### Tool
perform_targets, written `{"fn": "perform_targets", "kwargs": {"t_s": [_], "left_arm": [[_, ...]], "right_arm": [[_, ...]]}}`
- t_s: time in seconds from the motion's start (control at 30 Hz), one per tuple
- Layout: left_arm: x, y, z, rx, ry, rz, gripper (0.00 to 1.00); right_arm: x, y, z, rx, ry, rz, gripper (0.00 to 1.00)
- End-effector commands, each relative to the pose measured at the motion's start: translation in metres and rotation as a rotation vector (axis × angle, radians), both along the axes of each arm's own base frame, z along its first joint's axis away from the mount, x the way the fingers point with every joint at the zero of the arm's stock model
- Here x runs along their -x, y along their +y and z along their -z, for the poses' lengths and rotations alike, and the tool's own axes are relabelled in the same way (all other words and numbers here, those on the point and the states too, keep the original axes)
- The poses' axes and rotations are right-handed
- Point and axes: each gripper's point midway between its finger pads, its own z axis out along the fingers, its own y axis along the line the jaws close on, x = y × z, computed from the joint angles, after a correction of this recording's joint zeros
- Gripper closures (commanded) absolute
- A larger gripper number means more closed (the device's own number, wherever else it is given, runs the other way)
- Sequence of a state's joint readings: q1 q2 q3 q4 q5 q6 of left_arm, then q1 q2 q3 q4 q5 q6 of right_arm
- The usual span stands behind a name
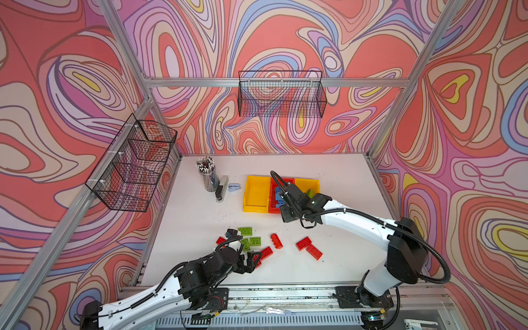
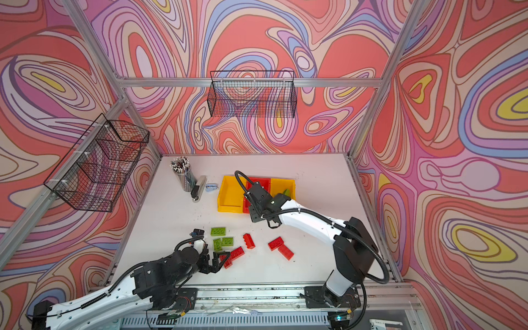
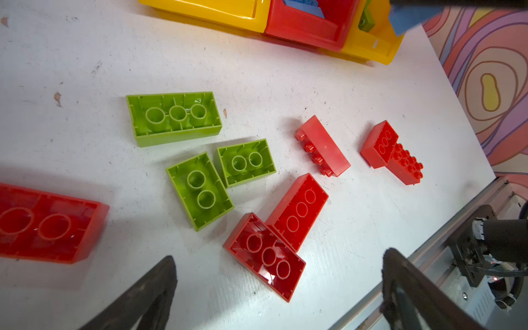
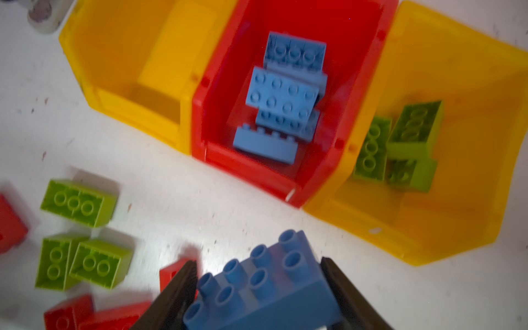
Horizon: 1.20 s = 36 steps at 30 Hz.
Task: Sort the legos into containers by color
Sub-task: 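Drop the blue brick in the red bin while the left gripper nears red bricks, then grasp a red brick with the left gripper while the right arm draws back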
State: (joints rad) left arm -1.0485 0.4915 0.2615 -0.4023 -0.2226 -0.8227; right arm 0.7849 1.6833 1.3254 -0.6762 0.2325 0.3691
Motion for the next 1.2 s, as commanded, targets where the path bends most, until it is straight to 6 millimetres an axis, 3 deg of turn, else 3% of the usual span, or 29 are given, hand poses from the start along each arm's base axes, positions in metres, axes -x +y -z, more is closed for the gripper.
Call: {"fn": "perform_targets", "kwargs": {"t_s": [0.0,0.13,0.27,0.33,0.47,0.6,0.67,0.73,0.87,1.0,1.17], "left_arm": [[-0.009,-0.007,-0.021,0.007,-0.051,-0.003,0.0],[-0.015,-0.011,-0.031,-0.027,-0.066,-0.001,0.0],[-0.02,-0.012,-0.038,-0.061,-0.076,-0.014,0.0],[-0.023,-0.011,-0.041,-0.08,-0.077,-0.024,0.0],[-0.026,-0.011,-0.045,-0.104,-0.071,-0.024,0.0],[-0.03,-0.013,-0.05,-0.106,-0.068,-0.031,0.0],[-0.033,-0.014,-0.046,-0.105,-0.047,-0.032,0.0],[-0.038,-0.022,-0.058,-0.068,-0.031,-0.027,0.0],[-0.042,-0.034,-0.058,-0.078,0.008,-0.002,0.0],[-0.046,-0.047,-0.053,-0.083,0.039,0.018,0.0],[-0.049,-0.062,-0.045,-0.068,0.076,0.03,0.0]], "right_arm": [[-0.036,0.008,0.009,0.052,-0.005,-0.069,0.41],[-0.072,0.011,0.018,0.049,0.002,-0.06,0.41],[-0.093,0.011,0.029,0.076,0.01,-0.061,0.37],[-0.101,0.012,0.029,0.068,0.002,-0.066,0.3],[-0.113,0.013,0.02,0.052,-0.019,-0.071,0.06],[-0.117,0.012,0.002,0.027,-0.046,-0.063,0.02],[-0.114,0.011,-0.008,-0.002,-0.057,-0.048,0.02],[-0.108,0.006,-0.017,-0.029,-0.072,-0.014,0.02],[-0.089,-0.02,-0.029,-0.053,-0.119,0.082,0.02],[-0.058,-0.053,-0.043,-0.067,-0.149,0.159,0.02],[-0.013,-0.085,-0.039,-0.06,-0.134,0.166,0.02]]}}
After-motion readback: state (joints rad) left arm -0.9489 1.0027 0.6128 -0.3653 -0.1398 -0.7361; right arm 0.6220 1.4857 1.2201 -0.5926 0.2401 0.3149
